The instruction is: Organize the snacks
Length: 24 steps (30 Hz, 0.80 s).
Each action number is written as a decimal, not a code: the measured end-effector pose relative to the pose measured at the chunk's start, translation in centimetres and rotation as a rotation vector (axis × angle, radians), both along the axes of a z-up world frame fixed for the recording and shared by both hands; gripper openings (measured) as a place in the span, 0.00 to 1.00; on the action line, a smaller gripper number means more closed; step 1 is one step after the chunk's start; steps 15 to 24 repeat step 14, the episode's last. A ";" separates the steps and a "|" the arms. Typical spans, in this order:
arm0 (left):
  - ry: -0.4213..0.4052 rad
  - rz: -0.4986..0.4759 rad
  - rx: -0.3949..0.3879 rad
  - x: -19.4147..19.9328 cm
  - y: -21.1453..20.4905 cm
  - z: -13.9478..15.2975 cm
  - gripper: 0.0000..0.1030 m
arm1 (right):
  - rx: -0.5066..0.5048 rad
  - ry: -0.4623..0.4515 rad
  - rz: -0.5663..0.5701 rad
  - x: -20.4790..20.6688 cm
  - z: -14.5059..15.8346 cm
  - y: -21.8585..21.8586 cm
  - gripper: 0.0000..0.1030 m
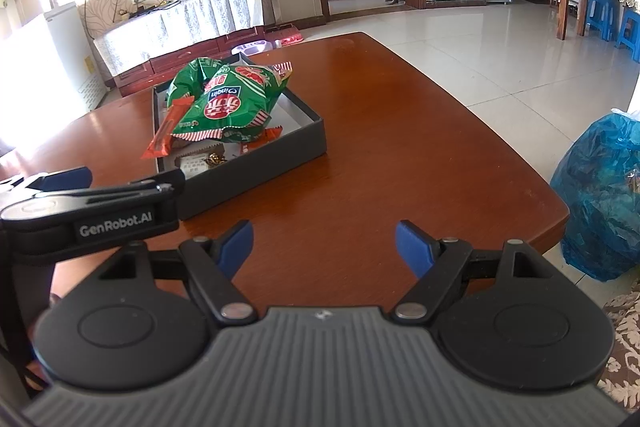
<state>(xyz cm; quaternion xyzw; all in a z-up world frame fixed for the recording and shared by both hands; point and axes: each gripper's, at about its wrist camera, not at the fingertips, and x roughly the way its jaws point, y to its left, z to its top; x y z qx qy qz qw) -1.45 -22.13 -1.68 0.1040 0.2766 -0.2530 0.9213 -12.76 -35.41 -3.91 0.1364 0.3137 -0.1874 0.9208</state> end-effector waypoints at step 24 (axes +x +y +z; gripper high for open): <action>-0.022 -0.007 -0.041 -0.2 0.4 0.4 0.95 | 0.004 0.002 -0.001 0.1 -0.1 0.1 0.78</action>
